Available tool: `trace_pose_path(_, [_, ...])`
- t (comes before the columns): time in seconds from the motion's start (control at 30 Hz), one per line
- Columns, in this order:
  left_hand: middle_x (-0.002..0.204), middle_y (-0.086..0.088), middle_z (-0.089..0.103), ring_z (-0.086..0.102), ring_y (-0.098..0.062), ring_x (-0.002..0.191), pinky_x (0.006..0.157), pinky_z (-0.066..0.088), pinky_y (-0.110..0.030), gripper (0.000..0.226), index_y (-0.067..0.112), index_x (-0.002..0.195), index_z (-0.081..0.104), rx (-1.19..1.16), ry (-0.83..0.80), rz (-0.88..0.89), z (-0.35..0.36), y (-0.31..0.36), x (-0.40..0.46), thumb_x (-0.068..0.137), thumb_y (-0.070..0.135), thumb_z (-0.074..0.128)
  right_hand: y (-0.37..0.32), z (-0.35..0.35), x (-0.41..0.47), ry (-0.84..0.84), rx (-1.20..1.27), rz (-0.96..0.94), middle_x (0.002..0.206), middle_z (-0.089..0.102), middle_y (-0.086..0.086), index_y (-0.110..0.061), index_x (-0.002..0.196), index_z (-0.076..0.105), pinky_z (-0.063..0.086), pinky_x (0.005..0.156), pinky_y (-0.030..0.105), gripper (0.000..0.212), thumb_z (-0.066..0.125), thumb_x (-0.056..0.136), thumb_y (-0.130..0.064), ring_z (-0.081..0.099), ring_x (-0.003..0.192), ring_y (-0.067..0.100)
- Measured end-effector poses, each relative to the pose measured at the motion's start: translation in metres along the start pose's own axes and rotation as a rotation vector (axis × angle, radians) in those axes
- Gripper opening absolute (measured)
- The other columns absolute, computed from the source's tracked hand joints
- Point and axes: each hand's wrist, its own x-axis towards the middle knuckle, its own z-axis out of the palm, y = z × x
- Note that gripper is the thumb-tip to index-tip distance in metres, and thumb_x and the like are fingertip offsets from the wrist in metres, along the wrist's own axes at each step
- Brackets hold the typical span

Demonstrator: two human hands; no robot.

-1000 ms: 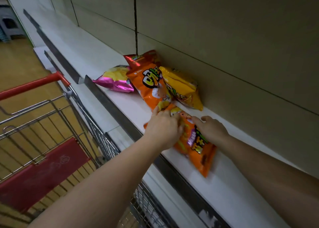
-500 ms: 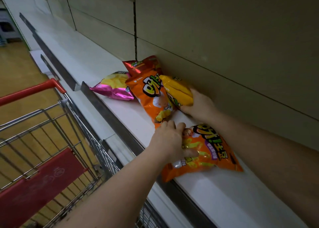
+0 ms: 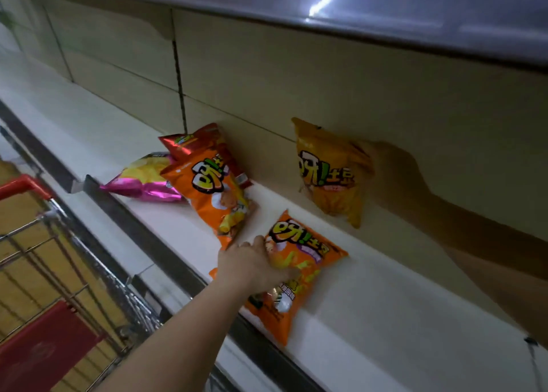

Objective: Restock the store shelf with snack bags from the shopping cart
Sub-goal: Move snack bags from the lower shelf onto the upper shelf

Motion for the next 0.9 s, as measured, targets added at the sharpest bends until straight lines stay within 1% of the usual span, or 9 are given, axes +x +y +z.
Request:
trace_pose_path(0.17, [0.139,-0.006,0.047,0.047,-0.028,0.126,0.104,0.035,-0.045,0.102,0.019,0.143,0.025,-0.216,0.074,-0.177,0.009,0.015,-0.003,0.068,0.084,0.048,0.002,-0.032,-0.022,-0.245,-0.304,-0.009,0.11,0.056,0.018,-0.007,0.11,0.059,0.039,0.072,0.031,0.025,0.05,0.088,-0.015,0.057,0.102,0.035])
trace_pose_path(0.33, [0.143,-0.012,0.04,0.042,-0.031,0.128,0.103,0.036,-0.045,0.107,0.011,0.148,0.016,-0.114,0.091,-0.219,0.012,0.027,-0.014,0.073,0.084,0.037,-0.013,-0.003,-0.034,-0.397,-0.227,0.094,0.114,0.057,0.014,-0.006,0.111,0.058,0.039,0.074,0.027,0.026,0.051,0.09,-0.019,0.056,0.108,0.029])
trace_pose_path(0.43, [0.142,-0.012,0.042,0.045,-0.031,0.127,0.102,0.036,-0.044,0.104,0.012,0.151,0.01,-0.041,0.075,-0.19,0.014,0.026,-0.018,0.077,0.084,0.028,-0.021,0.023,-0.037,-0.452,0.071,0.197,0.121,0.059,0.013,-0.007,0.12,0.055,0.045,0.083,0.028,0.045,0.058,0.088,-0.038,0.058,0.107,0.025])
trace_pose_path(0.53, [0.138,-0.011,0.046,0.046,-0.031,0.125,0.102,0.035,-0.044,0.098,0.015,0.15,0.011,-0.048,0.083,-0.164,0.014,0.023,-0.022,0.08,0.079,0.035,-0.022,0.038,-0.043,-0.641,0.499,0.297,0.143,0.043,0.007,-0.014,0.143,0.035,0.035,0.099,0.025,0.059,0.053,0.092,-0.038,0.046,0.127,0.02])
trace_pose_path(0.67, [0.141,-0.013,0.044,0.041,-0.032,0.129,0.104,0.036,-0.045,0.1,0.015,0.151,0.006,-0.078,0.059,-0.172,0.017,0.018,-0.021,0.08,0.077,0.039,0.011,0.036,-0.043,-0.151,0.469,0.364,0.137,0.052,0.005,-0.014,0.13,0.054,0.034,0.096,0.022,0.035,0.046,0.096,-0.012,0.048,0.125,0.021])
trace_pose_path(0.7, [0.141,-0.013,0.044,0.041,-0.032,0.129,0.104,0.037,-0.045,0.101,0.016,0.152,0.005,-0.091,0.057,-0.174,0.018,0.017,-0.02,0.08,0.077,0.04,0.021,0.035,-0.047,-0.125,0.409,0.398,0.135,0.053,0.006,-0.012,0.128,0.055,0.035,0.095,0.023,0.034,0.048,0.095,-0.014,0.048,0.124,0.022])
trace_pose_path(0.77, [0.141,-0.013,0.044,0.041,-0.032,0.129,0.104,0.038,-0.045,0.1,0.016,0.151,0.008,-0.106,0.058,-0.176,0.019,0.018,-0.017,0.079,0.076,0.043,0.04,0.034,-0.056,-0.261,0.309,0.426,0.126,0.057,0.008,-0.01,0.121,0.058,0.038,0.088,0.027,0.031,0.052,0.095,-0.025,0.052,0.119,0.027])
trace_pose_path(0.87, [0.137,-0.012,0.048,0.044,-0.032,0.127,0.101,0.04,-0.043,0.096,0.016,0.148,0.015,-0.1,0.069,-0.168,0.017,0.022,-0.014,0.079,0.075,0.046,0.046,0.036,-0.076,-0.617,0.571,0.576,0.115,0.06,0.003,-0.015,0.122,0.056,0.042,0.082,0.025,0.036,0.05,0.094,-0.037,0.058,0.106,0.022])
trace_pose_path(0.9, [0.136,-0.013,0.048,0.045,-0.032,0.126,0.1,0.04,-0.043,0.096,0.016,0.147,0.017,-0.091,0.065,-0.164,0.017,0.023,-0.013,0.078,0.075,0.047,0.043,0.04,-0.082,-0.645,0.596,0.613,0.113,0.058,0.0,-0.018,0.127,0.052,0.042,0.08,0.023,0.041,0.05,0.093,-0.041,0.058,0.104,0.02])
